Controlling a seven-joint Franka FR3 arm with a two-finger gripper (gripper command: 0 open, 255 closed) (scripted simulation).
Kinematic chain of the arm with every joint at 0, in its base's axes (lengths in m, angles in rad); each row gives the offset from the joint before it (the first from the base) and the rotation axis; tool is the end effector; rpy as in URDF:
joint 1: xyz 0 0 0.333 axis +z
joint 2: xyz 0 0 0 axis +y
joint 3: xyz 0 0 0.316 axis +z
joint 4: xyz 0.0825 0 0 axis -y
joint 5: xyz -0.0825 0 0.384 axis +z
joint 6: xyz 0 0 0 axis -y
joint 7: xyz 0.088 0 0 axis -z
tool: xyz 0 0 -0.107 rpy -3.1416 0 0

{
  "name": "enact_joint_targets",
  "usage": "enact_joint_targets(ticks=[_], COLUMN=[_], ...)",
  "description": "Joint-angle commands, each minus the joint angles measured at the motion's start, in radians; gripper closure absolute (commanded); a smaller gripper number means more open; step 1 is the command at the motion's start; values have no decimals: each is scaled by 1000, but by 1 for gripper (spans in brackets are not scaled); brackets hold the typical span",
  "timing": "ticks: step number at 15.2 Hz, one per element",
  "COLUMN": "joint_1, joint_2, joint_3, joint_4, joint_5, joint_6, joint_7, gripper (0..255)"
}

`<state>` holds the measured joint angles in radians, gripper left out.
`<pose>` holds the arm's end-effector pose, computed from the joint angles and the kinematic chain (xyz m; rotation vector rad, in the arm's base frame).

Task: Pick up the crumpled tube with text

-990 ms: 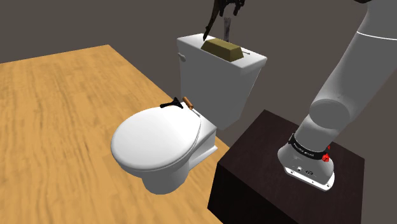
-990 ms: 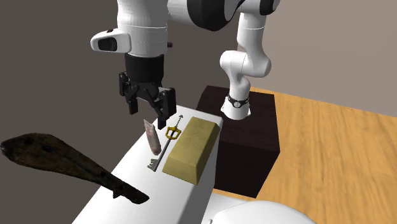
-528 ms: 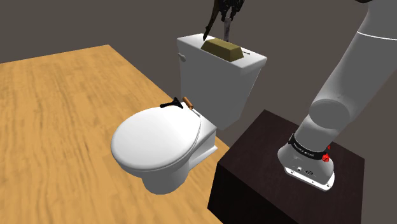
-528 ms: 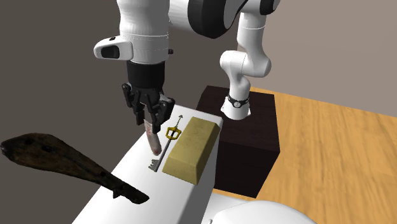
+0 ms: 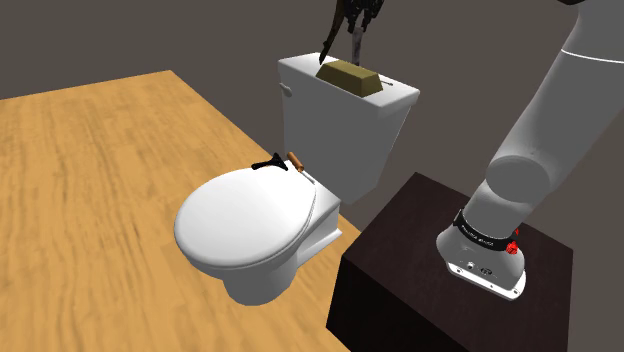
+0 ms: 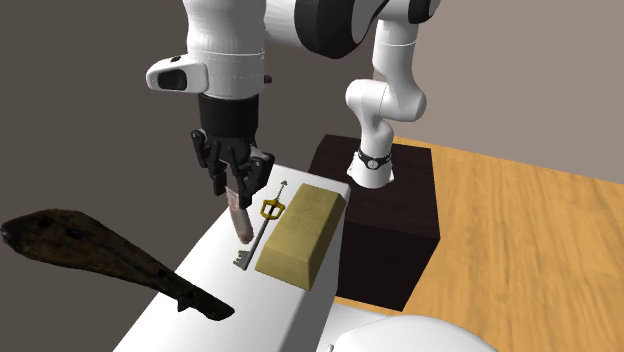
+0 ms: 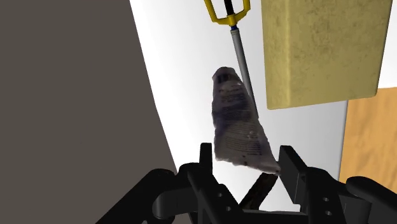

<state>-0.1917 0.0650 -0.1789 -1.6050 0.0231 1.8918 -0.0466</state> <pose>0.5632 -0.2134 0.6026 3.0464 -0.5028 0.3416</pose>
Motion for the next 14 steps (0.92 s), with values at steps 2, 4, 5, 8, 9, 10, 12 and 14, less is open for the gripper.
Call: enact_joint_targets(ticks=[2, 4, 5, 8, 9, 10, 12, 14], joint_1=[-1, -1, -2, -3, -4, -4, -6, -8], joint_2=[5, 11, 15, 27, 32, 37, 49, 62], joint_3=[0, -1, -1, -2, -2, -2, -3, -4], joint_4=[40, 75, 93, 150, 170, 190, 233, 278], joint_5=[1, 3, 3, 6, 7, 8, 10, 13], joint_6=[-36, -64, -79, -124, -139, -154, -186, -218], joint_7=[0, -1, -1, -2, -2, -3, -4, -5], gripper=[255, 255, 255, 255, 255, 255, 255, 255])
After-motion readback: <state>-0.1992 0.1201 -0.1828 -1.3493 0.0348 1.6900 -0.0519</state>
